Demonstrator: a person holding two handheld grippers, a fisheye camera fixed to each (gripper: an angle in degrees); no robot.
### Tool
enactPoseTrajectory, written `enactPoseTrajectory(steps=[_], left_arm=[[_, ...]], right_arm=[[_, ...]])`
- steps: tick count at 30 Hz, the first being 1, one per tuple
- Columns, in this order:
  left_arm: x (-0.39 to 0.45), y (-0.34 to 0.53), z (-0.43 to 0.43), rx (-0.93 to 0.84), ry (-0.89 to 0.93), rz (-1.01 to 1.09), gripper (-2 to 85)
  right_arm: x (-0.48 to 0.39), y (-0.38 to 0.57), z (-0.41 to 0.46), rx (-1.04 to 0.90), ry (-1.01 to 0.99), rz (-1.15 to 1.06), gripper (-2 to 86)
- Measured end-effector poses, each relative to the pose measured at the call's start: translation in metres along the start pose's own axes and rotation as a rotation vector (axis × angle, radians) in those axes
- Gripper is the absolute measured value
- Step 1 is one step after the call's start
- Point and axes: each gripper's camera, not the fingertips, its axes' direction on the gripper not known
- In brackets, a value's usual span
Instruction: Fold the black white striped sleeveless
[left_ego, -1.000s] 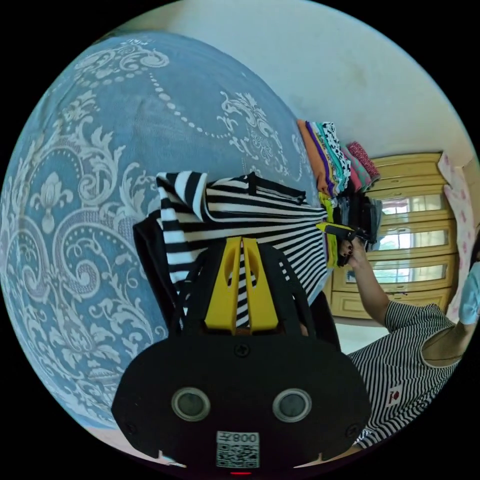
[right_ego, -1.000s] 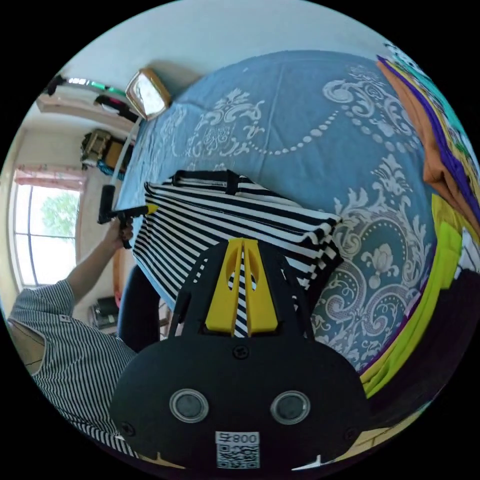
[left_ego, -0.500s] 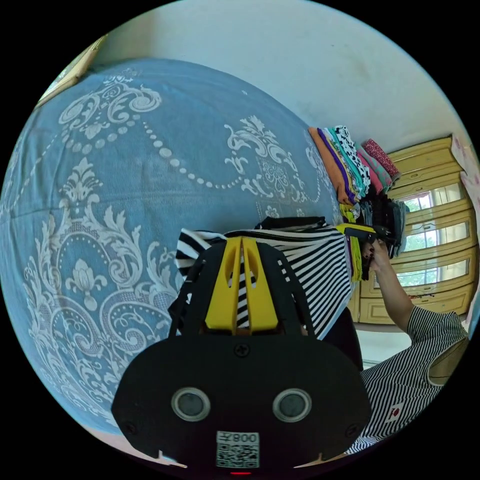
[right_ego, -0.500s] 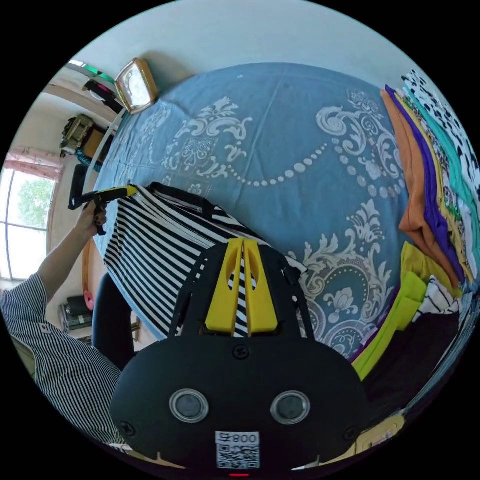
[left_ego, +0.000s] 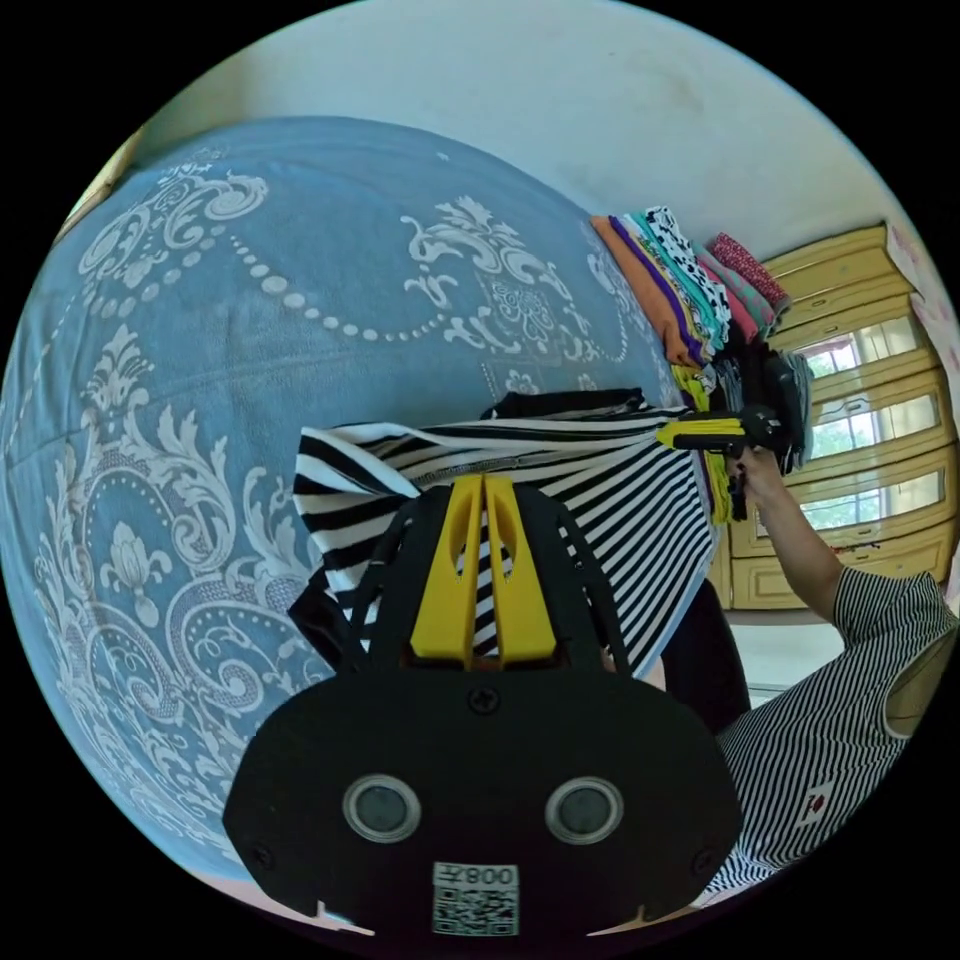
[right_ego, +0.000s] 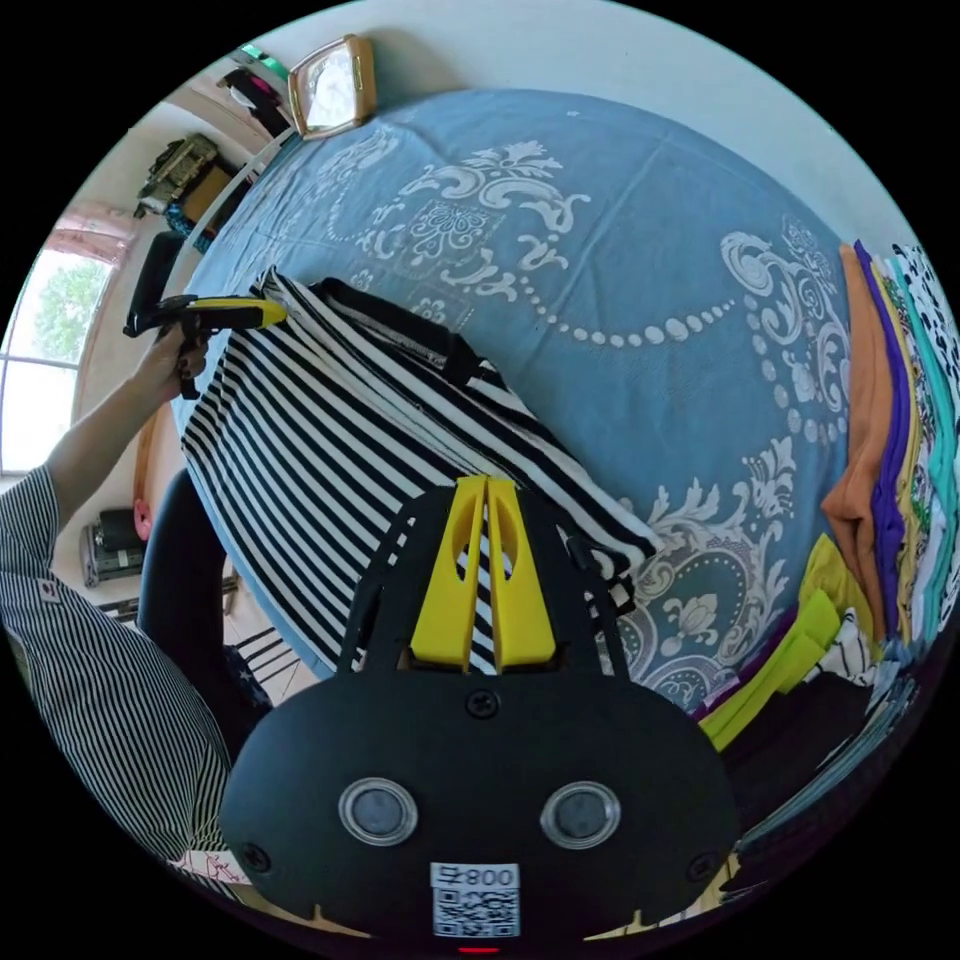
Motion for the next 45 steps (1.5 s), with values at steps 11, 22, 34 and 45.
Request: enactPoseTrajectory(steps=[11, 22, 34, 45], left_arm=[[-0.006, 0.010, -0.052, 0.153, -0.054, -0.007, 0.2], [-0.034, 0.098, -0.069, 0.087, -0.011, -0.022, 0.2], [-0.092, 0.148, -0.136, 0.191, -0.049, -0.119, 0.2], [-0.144, 0.258, -0.208, 0.265, -0.057, -0.227, 0.8]], right_arm=[[0.014, -0.006, -0.062, 0.173, 0.094, 0.079, 0.1], [-0.024, 0.035, -0.049, 0.102, 0.000, -0.057, 0.0], [0.033, 0.029, -0.083, 0.137, -0.143, 0.043, 0.0], [0.104, 0.150, -0.130, 0.254, -0.227, 0.260, 0.1]])
